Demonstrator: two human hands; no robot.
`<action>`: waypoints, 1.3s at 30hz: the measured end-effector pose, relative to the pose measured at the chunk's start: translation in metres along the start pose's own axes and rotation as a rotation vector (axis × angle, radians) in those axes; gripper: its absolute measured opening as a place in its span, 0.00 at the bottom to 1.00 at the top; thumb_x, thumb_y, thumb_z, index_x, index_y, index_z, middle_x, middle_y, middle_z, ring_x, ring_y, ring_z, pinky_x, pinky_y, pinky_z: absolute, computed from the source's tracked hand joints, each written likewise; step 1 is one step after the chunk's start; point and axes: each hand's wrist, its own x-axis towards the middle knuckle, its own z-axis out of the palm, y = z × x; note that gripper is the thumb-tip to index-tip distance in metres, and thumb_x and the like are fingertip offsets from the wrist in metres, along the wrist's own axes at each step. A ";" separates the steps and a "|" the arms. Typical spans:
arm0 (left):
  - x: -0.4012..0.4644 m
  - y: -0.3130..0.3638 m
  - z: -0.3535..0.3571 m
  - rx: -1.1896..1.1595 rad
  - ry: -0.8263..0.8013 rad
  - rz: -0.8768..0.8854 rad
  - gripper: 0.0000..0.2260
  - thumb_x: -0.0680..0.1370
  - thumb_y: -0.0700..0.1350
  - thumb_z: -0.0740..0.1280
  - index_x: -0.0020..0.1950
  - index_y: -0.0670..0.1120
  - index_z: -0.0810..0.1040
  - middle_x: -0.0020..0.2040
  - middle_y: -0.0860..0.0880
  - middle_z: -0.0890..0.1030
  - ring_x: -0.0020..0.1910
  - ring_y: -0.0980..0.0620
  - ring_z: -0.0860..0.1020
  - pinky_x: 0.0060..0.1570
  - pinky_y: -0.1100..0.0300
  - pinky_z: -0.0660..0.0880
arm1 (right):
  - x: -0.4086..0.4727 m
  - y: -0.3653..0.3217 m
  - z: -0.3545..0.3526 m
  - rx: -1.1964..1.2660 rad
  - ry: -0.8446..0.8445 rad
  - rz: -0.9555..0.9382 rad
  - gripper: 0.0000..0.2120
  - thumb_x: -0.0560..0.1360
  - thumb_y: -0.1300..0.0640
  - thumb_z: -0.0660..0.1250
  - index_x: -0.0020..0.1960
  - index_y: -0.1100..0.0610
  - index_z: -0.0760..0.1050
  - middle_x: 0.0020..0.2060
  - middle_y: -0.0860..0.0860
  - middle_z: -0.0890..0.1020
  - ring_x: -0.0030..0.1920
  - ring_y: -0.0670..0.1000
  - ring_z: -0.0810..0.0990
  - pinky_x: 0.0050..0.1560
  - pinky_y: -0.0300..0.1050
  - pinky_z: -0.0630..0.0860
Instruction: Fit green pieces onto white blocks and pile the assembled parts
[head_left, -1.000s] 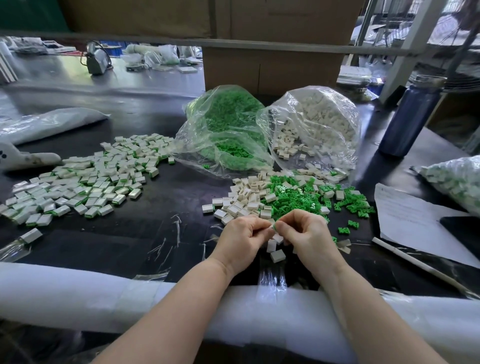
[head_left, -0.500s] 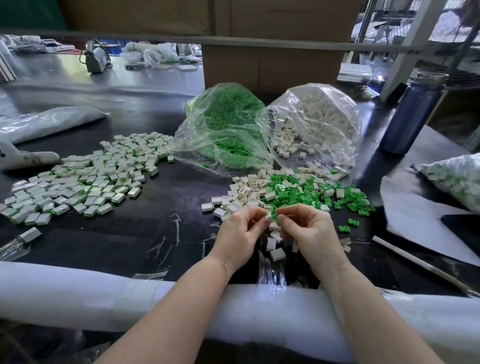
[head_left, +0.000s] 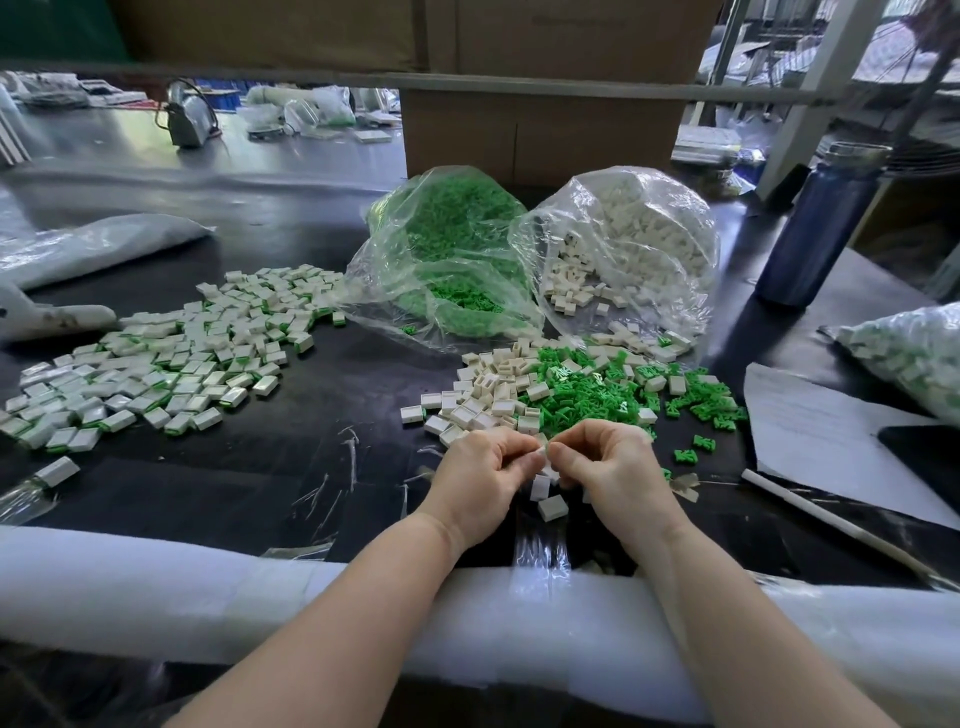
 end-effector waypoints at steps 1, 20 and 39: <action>0.000 0.000 0.000 0.015 0.009 0.004 0.07 0.76 0.41 0.67 0.51 0.41 0.82 0.39 0.54 0.78 0.40 0.57 0.75 0.49 0.60 0.75 | 0.000 0.000 0.000 0.001 -0.001 0.002 0.09 0.72 0.64 0.70 0.35 0.55 0.78 0.23 0.46 0.77 0.26 0.41 0.75 0.30 0.34 0.73; 0.001 0.005 -0.002 -0.270 0.043 -0.128 0.04 0.74 0.36 0.67 0.45 0.44 0.79 0.39 0.40 0.79 0.41 0.43 0.78 0.47 0.53 0.76 | 0.000 -0.004 -0.001 0.073 0.075 -0.107 0.10 0.72 0.64 0.70 0.35 0.53 0.80 0.28 0.47 0.81 0.31 0.42 0.77 0.34 0.35 0.74; -0.001 0.011 -0.004 -0.248 0.008 -0.034 0.07 0.74 0.34 0.67 0.46 0.45 0.79 0.46 0.46 0.75 0.36 0.54 0.72 0.37 0.70 0.71 | 0.000 -0.001 0.002 -0.025 -0.050 -0.135 0.05 0.74 0.51 0.65 0.47 0.48 0.79 0.40 0.47 0.84 0.43 0.46 0.82 0.48 0.43 0.78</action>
